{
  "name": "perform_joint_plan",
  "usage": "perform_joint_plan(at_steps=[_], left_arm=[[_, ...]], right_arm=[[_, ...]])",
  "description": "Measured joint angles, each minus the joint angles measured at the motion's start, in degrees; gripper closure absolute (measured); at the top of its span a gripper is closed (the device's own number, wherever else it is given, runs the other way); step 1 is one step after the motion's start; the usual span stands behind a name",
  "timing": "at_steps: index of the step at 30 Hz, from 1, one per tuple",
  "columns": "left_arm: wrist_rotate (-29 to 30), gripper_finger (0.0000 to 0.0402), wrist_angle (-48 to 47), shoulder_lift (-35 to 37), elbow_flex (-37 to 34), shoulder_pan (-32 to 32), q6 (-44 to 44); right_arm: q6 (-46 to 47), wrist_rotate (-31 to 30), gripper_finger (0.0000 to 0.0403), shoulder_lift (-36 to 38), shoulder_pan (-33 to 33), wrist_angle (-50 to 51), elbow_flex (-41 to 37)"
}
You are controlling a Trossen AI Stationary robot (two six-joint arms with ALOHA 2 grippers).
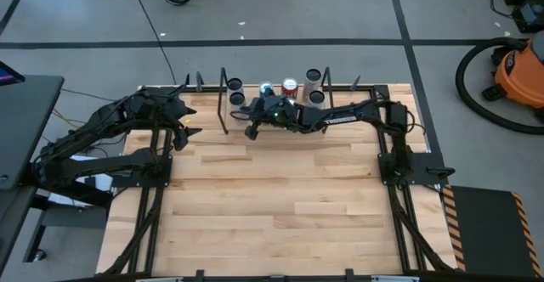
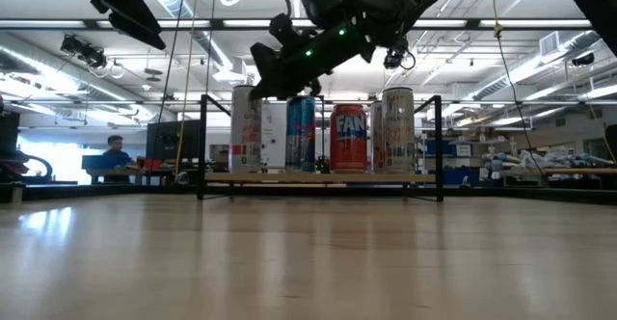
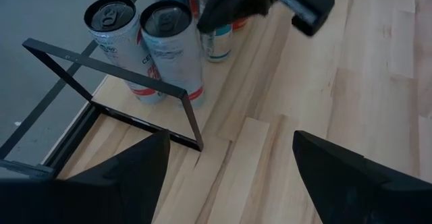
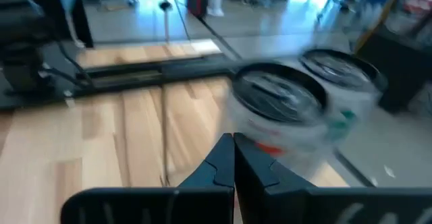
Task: Place canned beverage on shelf
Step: Put the white pink soda can on the shelf aligned with the other white pink soda can, then return to Home Position
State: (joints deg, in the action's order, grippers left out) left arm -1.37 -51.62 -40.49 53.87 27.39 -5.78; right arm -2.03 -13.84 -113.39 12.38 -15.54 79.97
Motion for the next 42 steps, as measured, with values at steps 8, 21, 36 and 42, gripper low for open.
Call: perform_joint_plan(at_steps=[8, 21, 36, 42], left_arm=[[-0.01, 0.0086, -0.11, 0.00, 0.00, 0.03, 0.04], [-0.02, 0.0086, -0.26, 0.00, 0.00, 0.03, -1.04], [-0.03, 0.0086, -1.90, 2.30, 0.00, 0.01, -0.89], [-0.02, 0.0086, -1.24, 7.07, -0.05, 0.03, 0.91]], right_arm=[[-1.12, 1.33, 0.0396, -1.63, -1.04, 0.24, 1.96], [-7.31, -10.53, 0.0395, -1.16, -2.70, 19.95, 12.73], [-6.57, -9.87, 0.0395, 6.52, -0.56, 39.05, 16.74], [-6.22, -2.64, 0.0395, 13.14, -0.19, 42.22, 16.74]])
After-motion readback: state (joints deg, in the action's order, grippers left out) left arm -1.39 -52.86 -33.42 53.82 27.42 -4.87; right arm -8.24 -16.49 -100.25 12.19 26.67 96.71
